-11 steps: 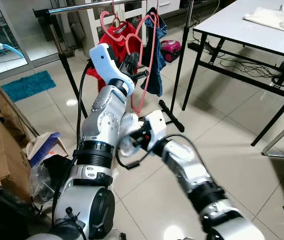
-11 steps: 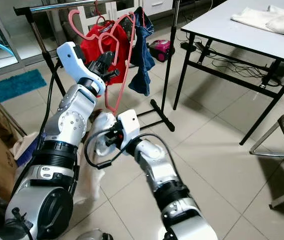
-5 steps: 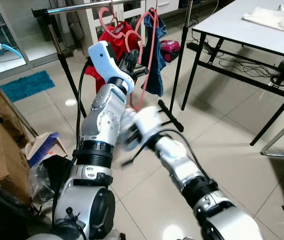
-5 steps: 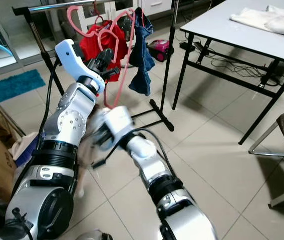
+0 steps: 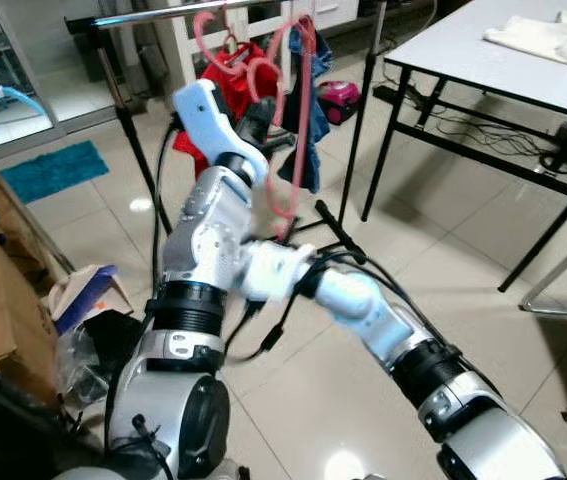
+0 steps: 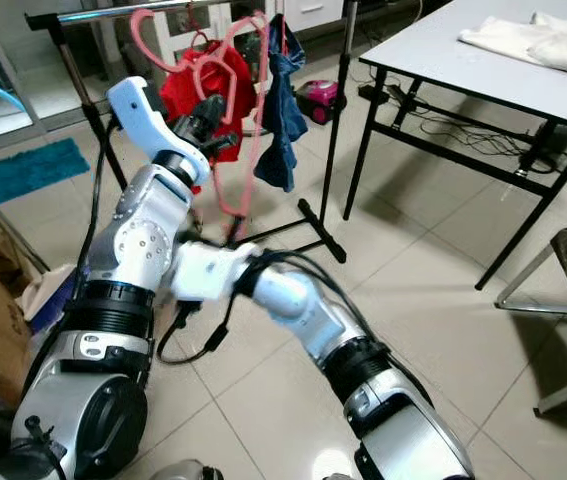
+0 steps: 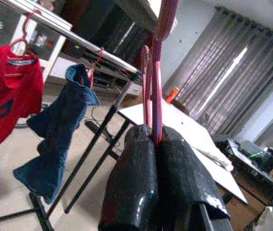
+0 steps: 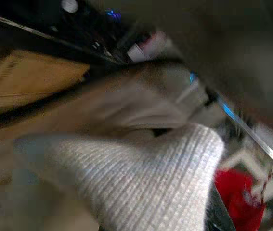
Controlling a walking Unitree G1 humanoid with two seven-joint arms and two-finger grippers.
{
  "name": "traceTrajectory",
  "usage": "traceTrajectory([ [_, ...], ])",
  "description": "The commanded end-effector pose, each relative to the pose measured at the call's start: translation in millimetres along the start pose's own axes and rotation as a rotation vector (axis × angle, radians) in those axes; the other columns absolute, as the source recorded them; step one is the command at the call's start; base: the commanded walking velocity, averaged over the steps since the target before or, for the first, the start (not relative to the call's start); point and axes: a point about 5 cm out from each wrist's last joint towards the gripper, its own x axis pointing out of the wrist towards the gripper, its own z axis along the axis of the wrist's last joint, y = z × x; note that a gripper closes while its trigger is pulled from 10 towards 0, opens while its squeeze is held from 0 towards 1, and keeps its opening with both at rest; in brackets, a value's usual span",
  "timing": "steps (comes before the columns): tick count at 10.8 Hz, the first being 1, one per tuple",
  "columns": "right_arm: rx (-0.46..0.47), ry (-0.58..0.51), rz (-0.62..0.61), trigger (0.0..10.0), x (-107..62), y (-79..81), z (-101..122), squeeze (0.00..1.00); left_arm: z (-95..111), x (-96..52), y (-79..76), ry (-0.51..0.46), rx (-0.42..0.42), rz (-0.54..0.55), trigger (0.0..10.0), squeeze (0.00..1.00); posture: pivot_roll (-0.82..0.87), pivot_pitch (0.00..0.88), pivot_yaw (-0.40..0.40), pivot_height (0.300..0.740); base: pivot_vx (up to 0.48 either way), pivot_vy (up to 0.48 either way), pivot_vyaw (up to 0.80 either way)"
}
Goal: Hang hanger
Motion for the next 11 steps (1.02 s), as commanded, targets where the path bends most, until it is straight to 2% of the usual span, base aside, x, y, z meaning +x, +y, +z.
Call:
traceTrajectory([
  [1, -0.064, -0.047, -0.003, 0.0, 0.6, -4.5, 8.2, 0.00, 0.9, 0.1, -2.3, -0.002, 0.009, -0.007, 10.0, 0.00, -0.02, 0.000, 0.054, 0.740, 0.000, 0.000, 0.00],
  [2, -0.144, -0.064, 0.010, 0.0, -1.6, -7.9, 11.7, 0.00, 0.5, 0.5, -2.0, 0.001, 0.010, -0.009, 10.0, 0.00, -0.03, 0.000, 0.057, 0.740, 0.000, 0.000, 0.00],
  [3, -0.110, -0.028, 0.023, 0.0, -4.7, -4.0, 4.1, 0.00, -0.3, 1.0, -2.8, 0.004, 0.012, -0.012, 10.0, 0.00, -0.03, 0.000, 0.055, 0.740, 0.000, 0.000, 0.00],
  [4, 0.086, 0.050, -0.011, 0.0, -11.9, 4.7, -12.2, 0.00, -1.4, 0.8, -1.7, 0.013, 0.043, -0.014, 10.0, 0.00, -0.02, 0.000, 0.054, 0.740, 0.000, 0.000, 0.00],
  [5, 0.425, 0.181, -0.130, 0.0, -26.9, 14.2, -39.0, 0.00, -2.3, -0.4, 2.2, 0.018, 0.045, -0.008, 10.0, 0.00, -0.02, 0.000, 0.050, 0.740, 0.000, 0.000, 0.00],
  [6, 0.673, 0.243, -0.259, 0.0, -40.5, 18.8, -55.4, 0.00, -0.7, -1.6, 7.1, 0.015, 0.052, 0.007, 10.0, 0.00, -0.01, 0.000, 0.050, 0.740, 0.000, 0.000, 0.00],
  [7, 0.852, 0.271, -0.369, 0.0, -50.5, 21.6, -65.7, 0.00, 0.3, -1.9, 9.9, 0.013, 0.054, 0.015, 10.0, 0.00, -0.02, 0.000, 0.051, 0.740, 0.000, 0.000, 0.00],
  [9, 1.019, 0.276, -0.477, 0.0, -62.5, 23.5, -75.2, 0.00, 0.8, -1.5, 10.9, 0.014, 0.056, 0.017, 10.0, 0.00, -0.02, 0.000, 0.059, 0.740, 0.000, 0.000, 0.00],
  [11, 1.113, 0.285, -0.640, 0.0, -78.7, 4.9, -85.9, 0.00, -1.4, -2.4, 17.9, 0.035, 0.126, 0.029, 10.0, 0.00, -0.03, 0.000, 0.065, 0.740, 0.000, 0.000, 0.00],
])
